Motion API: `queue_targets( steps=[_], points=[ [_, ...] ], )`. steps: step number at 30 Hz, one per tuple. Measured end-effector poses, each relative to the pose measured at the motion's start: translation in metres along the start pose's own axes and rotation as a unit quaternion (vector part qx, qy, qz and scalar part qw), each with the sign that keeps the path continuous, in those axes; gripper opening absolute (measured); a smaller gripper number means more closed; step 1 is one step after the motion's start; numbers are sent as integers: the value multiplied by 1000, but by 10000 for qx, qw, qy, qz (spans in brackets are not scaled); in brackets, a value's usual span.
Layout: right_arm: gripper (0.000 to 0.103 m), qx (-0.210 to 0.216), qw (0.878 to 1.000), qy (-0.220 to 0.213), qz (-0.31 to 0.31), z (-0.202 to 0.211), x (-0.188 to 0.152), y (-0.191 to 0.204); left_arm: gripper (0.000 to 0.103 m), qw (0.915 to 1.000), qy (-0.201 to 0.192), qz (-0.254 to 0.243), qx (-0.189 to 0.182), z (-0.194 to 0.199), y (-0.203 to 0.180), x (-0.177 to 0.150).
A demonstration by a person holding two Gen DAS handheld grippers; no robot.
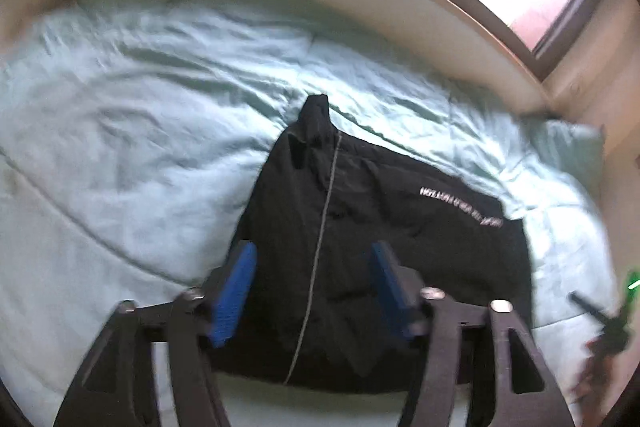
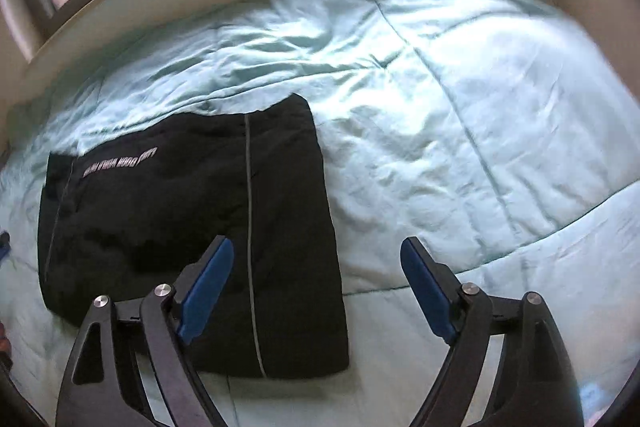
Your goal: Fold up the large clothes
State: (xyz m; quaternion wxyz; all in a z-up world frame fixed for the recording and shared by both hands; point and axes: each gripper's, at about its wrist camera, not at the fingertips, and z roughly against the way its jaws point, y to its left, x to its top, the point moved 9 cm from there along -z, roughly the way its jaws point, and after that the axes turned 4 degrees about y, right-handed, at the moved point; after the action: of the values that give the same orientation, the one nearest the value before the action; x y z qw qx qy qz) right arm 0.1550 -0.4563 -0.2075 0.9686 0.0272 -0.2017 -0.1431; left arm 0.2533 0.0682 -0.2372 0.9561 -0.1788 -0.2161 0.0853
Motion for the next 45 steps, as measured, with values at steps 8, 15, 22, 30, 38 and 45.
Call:
queue_targets(
  steps=[8, 15, 22, 30, 38, 45],
  points=[
    [87, 478, 9980, 335, -245, -53, 7, 7, 73, 9957, 811, 415, -145, -67, 45, 21],
    [87, 722, 9969, 258, 154, -91, 10, 27, 73, 9877, 1427, 192, -602, -115, 45, 13],
    [92, 1342, 9883, 663, -278, -138, 0, 21, 73, 9795, 1735, 212, -998, -152, 44, 3],
    [96, 2709, 9499, 1376, -735, -175, -7, 33, 78, 9712, 1943, 379, -1327, -168, 45, -2],
    [62, 2951, 9476, 1213, -137, -158, -5, 50, 46, 9787, 1548, -176, -1340, -151, 25, 4],
    [87, 3419, 9235, 1689, -405, -188, -3, 59, 62, 9634, 1882, 610, -1808, -178, 34, -1]
  ],
)
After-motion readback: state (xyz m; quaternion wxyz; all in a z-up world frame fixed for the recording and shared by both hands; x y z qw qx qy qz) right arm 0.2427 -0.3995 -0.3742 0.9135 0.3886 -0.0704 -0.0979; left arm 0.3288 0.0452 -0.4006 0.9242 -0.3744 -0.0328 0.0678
